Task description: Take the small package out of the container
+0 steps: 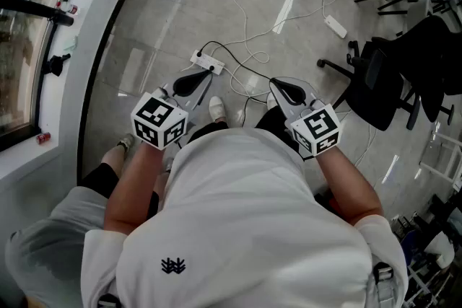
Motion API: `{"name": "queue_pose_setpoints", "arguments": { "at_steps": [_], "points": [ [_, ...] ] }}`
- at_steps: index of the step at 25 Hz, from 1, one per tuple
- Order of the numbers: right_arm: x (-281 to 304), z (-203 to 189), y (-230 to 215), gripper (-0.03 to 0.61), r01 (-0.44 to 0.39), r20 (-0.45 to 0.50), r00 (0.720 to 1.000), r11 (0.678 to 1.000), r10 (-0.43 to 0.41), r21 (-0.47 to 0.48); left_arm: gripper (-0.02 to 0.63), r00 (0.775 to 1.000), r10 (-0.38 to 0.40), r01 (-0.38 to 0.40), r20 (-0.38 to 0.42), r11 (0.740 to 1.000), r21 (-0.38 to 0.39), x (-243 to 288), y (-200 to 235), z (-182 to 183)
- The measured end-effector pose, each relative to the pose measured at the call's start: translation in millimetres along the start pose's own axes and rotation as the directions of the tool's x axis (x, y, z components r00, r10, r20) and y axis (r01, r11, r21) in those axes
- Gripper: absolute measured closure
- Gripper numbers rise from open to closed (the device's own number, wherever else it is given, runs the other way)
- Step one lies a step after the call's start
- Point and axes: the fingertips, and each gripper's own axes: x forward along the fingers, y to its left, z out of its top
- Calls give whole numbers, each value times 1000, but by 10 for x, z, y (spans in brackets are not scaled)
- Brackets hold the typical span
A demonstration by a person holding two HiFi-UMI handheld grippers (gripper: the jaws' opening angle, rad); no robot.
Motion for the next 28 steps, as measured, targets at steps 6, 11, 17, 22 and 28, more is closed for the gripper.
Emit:
{"name": "queue_pose_setpoints", "arguments": {
  "at_steps": [6,11,17,22,28],
  "points": [
    [223,82,322,580,-26,-27,999,1000,26,-12,558,999,-14,13,35,1000,21,-183,60,-5],
    [330,88,280,580,-48,-42,998,999,48,-5,558,998,-67,67,15,998,4,36,91,-139],
    [553,230,-326,578,-55,8,998,997,55,50,535,998,-55,55,-23,998,18,485,298,76],
    [944,482,-1115,545,-112,20,994,993,111,36,508,999,19,-19,-33,1000,9,1002,706,588],
    [1258,980,-2196,544,-122,53,991,992,120,35,508,996,54,-49,-76,997,63,1840,1204,1380]
  ]
}}
